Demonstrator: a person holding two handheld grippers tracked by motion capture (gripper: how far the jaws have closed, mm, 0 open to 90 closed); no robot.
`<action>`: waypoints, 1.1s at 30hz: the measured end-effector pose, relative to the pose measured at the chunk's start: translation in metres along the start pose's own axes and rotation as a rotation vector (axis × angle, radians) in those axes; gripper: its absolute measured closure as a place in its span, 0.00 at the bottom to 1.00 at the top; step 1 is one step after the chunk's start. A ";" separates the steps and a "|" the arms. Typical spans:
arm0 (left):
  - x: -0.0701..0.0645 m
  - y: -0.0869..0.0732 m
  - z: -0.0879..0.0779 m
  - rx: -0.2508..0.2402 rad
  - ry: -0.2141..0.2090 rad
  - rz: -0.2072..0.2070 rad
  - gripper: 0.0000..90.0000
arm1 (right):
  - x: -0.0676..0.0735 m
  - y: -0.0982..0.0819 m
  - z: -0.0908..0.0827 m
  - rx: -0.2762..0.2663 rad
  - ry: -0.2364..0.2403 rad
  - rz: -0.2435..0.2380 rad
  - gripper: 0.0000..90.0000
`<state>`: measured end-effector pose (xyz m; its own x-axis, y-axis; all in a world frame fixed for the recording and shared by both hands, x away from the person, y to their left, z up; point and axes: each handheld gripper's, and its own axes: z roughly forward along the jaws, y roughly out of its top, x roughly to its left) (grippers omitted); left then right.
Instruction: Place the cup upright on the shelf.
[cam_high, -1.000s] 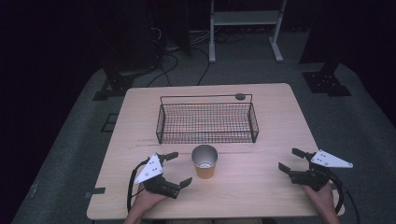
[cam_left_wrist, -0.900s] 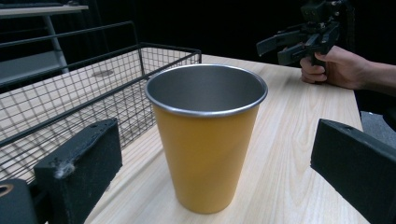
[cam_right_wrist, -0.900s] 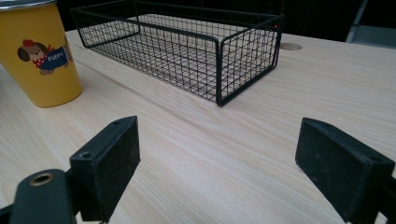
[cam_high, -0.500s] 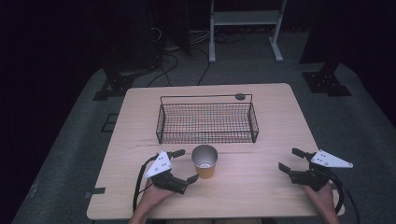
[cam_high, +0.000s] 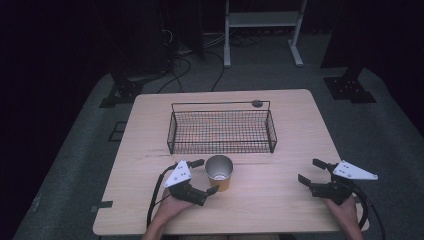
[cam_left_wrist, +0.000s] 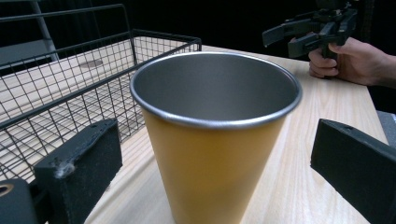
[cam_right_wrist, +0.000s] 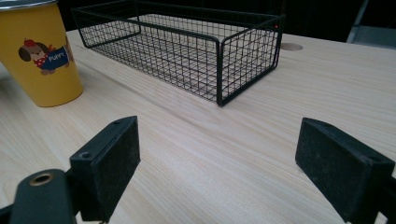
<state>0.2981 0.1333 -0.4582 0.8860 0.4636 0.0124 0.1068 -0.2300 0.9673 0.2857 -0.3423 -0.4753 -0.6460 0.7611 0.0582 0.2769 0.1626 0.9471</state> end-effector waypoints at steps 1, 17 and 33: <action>0.001 0.001 0.003 0.001 -0.005 0.001 0.01 | 0.000 0.000 0.000 0.000 0.000 -0.001 0.14; 0.003 -0.001 0.024 0.008 -0.037 -0.027 0.01 | 0.000 0.000 0.000 -0.001 0.003 0.000 0.14; -0.001 0.006 0.044 -0.008 -0.058 -0.006 0.13 | 0.000 0.000 0.000 -0.003 0.005 -0.003 0.14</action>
<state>0.3175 0.0942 -0.4635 0.9102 0.4140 -0.0077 0.1083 -0.2202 0.9694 0.2856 -0.3424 -0.4752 -0.6503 0.7575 0.0568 0.2726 0.1630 0.9482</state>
